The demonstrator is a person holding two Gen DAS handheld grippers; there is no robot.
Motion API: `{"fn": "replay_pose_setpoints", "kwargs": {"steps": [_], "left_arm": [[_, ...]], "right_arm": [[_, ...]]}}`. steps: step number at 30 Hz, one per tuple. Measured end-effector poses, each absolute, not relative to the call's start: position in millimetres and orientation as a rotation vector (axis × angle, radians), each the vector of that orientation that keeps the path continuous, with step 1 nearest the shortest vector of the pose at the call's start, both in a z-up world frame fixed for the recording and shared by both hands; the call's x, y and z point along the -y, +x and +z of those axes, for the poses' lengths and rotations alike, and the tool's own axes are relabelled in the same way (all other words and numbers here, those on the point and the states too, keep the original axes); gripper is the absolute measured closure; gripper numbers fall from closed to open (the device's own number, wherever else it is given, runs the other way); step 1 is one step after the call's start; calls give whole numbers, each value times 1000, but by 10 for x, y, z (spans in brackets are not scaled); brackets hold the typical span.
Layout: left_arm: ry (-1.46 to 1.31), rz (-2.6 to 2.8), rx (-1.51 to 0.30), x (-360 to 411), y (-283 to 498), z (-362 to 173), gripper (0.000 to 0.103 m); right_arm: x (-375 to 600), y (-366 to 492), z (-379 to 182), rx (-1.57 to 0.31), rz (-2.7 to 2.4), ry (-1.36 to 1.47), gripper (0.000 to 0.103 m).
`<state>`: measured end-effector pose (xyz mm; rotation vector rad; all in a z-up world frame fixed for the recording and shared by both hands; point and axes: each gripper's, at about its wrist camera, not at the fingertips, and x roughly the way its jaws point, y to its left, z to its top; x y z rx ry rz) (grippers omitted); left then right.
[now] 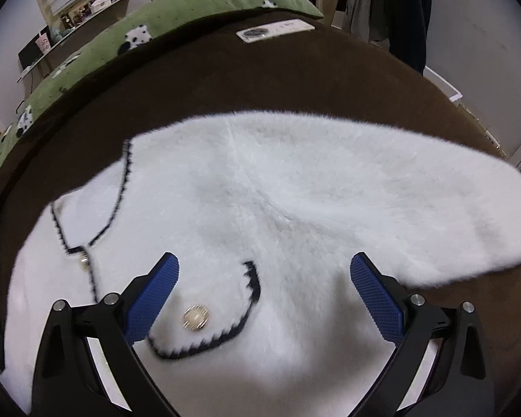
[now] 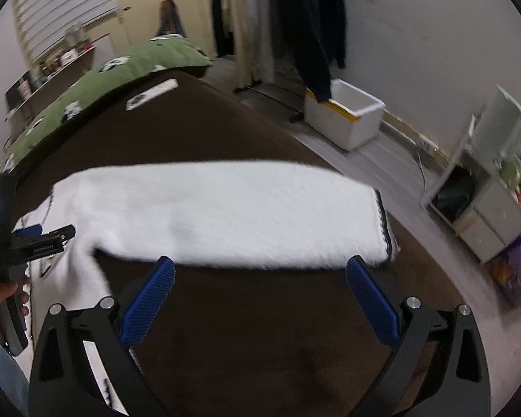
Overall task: Fold large clothes
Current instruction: 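Move the right tool to the cardigan sleeve cuff and grasp it, then lift the sleeve with the right tool and fold it across the cardigan body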
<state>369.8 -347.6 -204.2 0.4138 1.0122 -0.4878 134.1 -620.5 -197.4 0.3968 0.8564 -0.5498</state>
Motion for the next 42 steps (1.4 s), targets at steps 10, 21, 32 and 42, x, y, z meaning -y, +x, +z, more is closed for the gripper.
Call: {"fn": "replay_pose_setpoints", "kwargs": {"steps": [10,21,32,42], "left_arm": [[442,-505,-1068,3525,3814,-2485,5],[434,-493,-1053,3539,3796,-2491,5],[422,-477,-1043,3531,3776,-2486,5],[402,-443,-1024,3527,3726,-2467,5]], "right_arm": [[6520,1190,-2565,-846,-594,606,6],[6801,1043,-2795,-724,-605,785,6],[7289,1157,-2797,-630,-613,889,89],[7090,1235,-2296,-550,-564,809,93]]}}
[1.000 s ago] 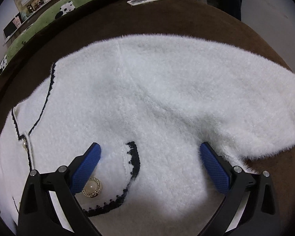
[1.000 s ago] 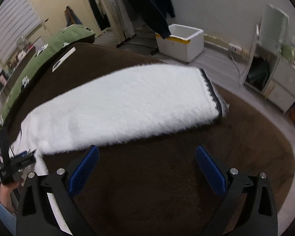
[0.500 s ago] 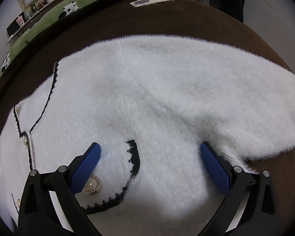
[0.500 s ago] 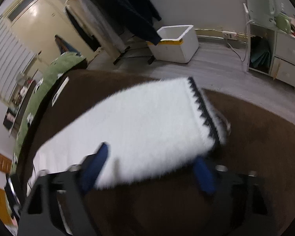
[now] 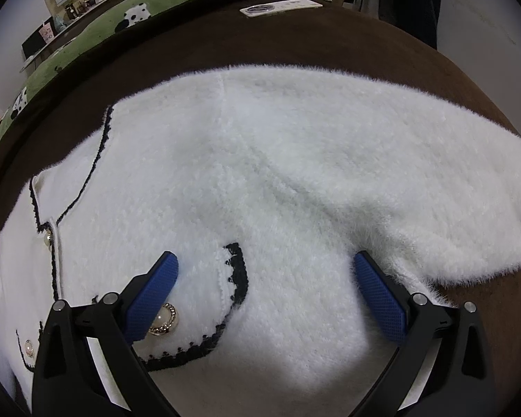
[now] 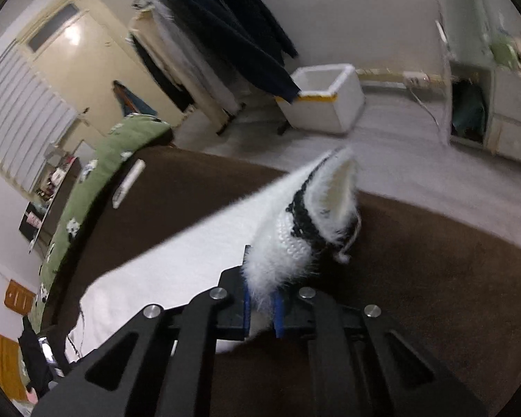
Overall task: Fold large clothes
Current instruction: 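Lift the sleeve with the right tool and fold it across the cardigan body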
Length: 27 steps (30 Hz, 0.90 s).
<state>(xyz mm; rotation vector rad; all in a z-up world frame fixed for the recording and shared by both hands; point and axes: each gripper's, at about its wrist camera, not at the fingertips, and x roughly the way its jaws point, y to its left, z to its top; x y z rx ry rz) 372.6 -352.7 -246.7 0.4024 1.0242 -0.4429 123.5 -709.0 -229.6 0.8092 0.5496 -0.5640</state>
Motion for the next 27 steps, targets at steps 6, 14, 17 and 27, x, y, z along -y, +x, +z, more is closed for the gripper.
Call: {"fn": "replay_pose_setpoints", "kwargs": {"steps": [6,14,17,27], "left_arm": [[416,-385,-1016,3515,3635,-2333,6],[333,-281,-926,2774,3510,-1584,6],[274,-197,-916,2259,3478,-1322,6],[198,134,-895,392,3254,-1040,6]], "right_arm": [[6662,1589,-1626,-528,-453,642,93],[5485,2164,-615,-494,-121,415,93],[4961,2309,-387,-493,1,340,93],[3450,2560,-697,-630,240,204,93]]}}
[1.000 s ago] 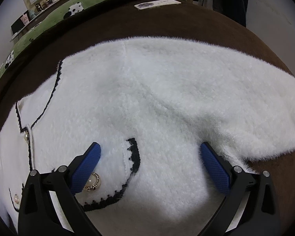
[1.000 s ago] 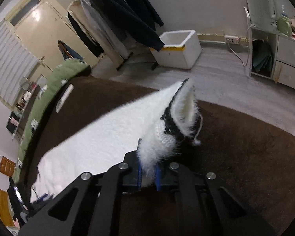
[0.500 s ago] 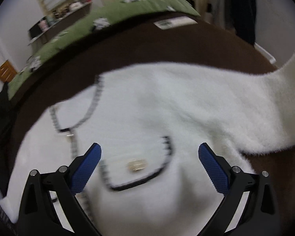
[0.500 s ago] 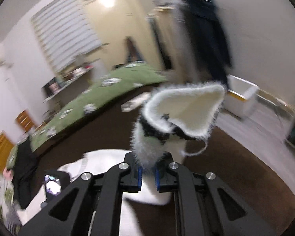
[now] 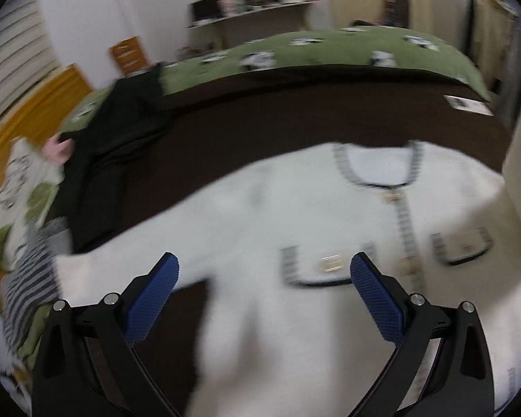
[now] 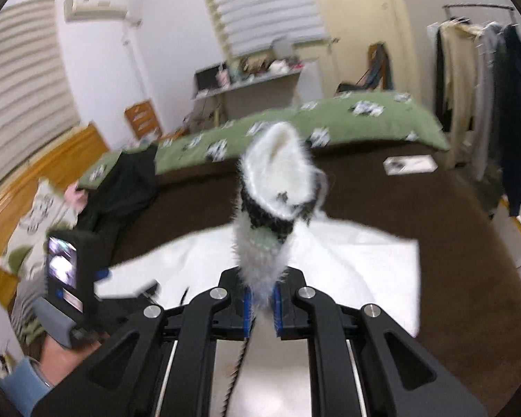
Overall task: Fold large clothes
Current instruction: 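Lift the sleeve with the right tool and fold it across the cardigan body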
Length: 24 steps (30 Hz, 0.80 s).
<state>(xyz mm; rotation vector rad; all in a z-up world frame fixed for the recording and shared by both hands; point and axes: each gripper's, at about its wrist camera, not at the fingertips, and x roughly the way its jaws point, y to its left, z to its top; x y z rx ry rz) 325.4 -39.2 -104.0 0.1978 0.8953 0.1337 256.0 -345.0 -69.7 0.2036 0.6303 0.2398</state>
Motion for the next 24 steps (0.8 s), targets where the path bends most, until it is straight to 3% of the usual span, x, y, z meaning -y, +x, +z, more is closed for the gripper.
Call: {"fn": "replay_pose_setpoints", "kwargs": {"steps": [7,18,24], "left_arm": [[155,220,-977,-288,3006,-1273,6],[129,220,-974,-570,2775,-1353,6],[112,214,-977,-638,2752,-1392,6]], "right_arm": [[2672,2462,-1166,-769,333,155,93],[2065,2169,-1684,-896,437,53,92],[1855,2168,-2222,-976,451,34,77]]}}
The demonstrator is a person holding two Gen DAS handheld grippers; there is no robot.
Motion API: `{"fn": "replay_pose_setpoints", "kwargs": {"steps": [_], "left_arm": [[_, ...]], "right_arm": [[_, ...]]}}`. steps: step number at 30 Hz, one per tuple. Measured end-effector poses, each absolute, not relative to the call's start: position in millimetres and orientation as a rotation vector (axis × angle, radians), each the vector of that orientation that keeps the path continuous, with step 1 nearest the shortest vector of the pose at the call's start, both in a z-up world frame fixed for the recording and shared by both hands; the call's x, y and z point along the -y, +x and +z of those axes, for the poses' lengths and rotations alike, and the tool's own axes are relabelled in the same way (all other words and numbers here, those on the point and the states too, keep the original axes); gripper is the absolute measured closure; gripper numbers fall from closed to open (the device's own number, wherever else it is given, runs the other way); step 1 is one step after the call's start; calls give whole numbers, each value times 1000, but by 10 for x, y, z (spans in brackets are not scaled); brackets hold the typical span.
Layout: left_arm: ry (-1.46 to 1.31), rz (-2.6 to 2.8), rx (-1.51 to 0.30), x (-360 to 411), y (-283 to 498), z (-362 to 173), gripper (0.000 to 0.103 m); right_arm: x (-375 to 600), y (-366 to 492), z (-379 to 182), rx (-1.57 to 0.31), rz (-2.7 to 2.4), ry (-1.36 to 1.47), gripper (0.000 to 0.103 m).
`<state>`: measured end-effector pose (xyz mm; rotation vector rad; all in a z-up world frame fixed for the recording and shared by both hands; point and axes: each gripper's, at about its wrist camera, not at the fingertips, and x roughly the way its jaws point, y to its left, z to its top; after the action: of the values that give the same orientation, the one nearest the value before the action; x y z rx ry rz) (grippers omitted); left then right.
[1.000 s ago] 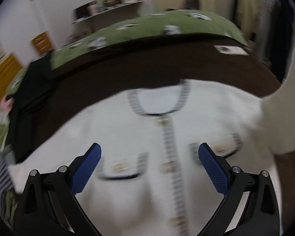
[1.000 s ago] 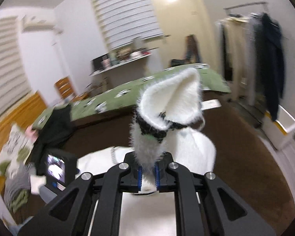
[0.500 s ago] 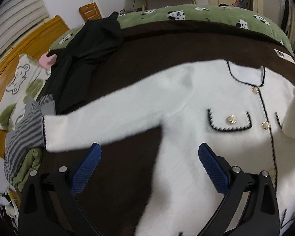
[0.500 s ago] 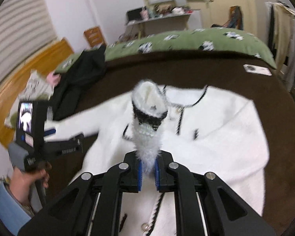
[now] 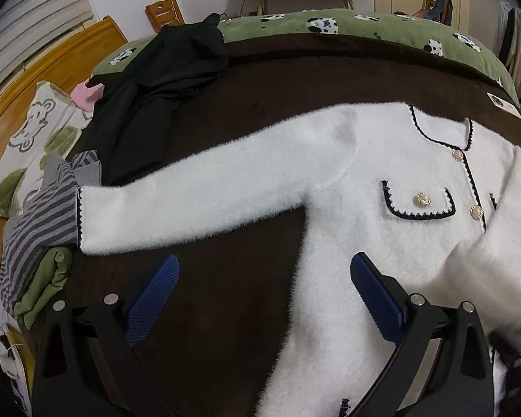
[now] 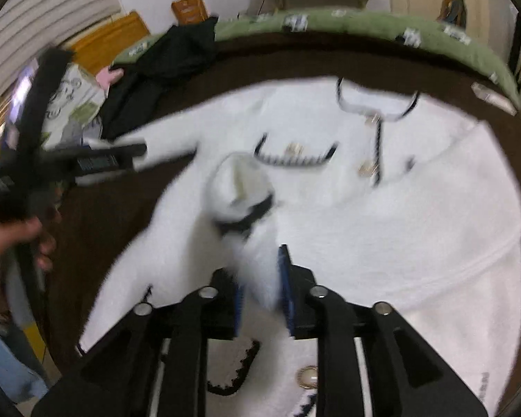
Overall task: Fold large clothes
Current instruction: 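Lift the sleeve with the right tool and fold it across the cardigan body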
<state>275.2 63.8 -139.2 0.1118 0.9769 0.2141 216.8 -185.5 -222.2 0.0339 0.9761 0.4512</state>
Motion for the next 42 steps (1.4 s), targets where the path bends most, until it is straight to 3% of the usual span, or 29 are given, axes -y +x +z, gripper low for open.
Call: {"fn": "replay_pose_setpoints", "kwargs": {"steps": [5,10,12,13,19,23,31,36,42], "left_arm": [[120,214,-987,-683,2706,-1463,6],[99,210,-997,-728,2660,-1439,6],[66,191,-1004,-733,2661,-1407,6],[46,173,-1008,-720,2663,-1383,6],[41,83,-1012,-432,2691,-1275,6],[44,17,-1022,-102,2686,-1314,6],[63,-75,-1054,640,2603,-1633,6],[77,-68,-1086,840,2534,-1898,6],[62,-45,-1146,820,2418,-2240,5]], "right_arm": [[1771,2151,-2492,-1025,443,31,76],[1808,2106,-2341,-1021,453,40,66],[1807,2064,-2167,-999,504,36,36],[1795,2054,-2083,-979,511,28,34],[2017,2020,-1540,-873,466,-31,33],[2443,2218,-1481,-849,340,-54,31],[3255,2843,-1978,-850,138,-104,33],[3563,3127,-2262,-872,67,-87,50],[3827,3410,-2578,-901,7,-56,54]]}}
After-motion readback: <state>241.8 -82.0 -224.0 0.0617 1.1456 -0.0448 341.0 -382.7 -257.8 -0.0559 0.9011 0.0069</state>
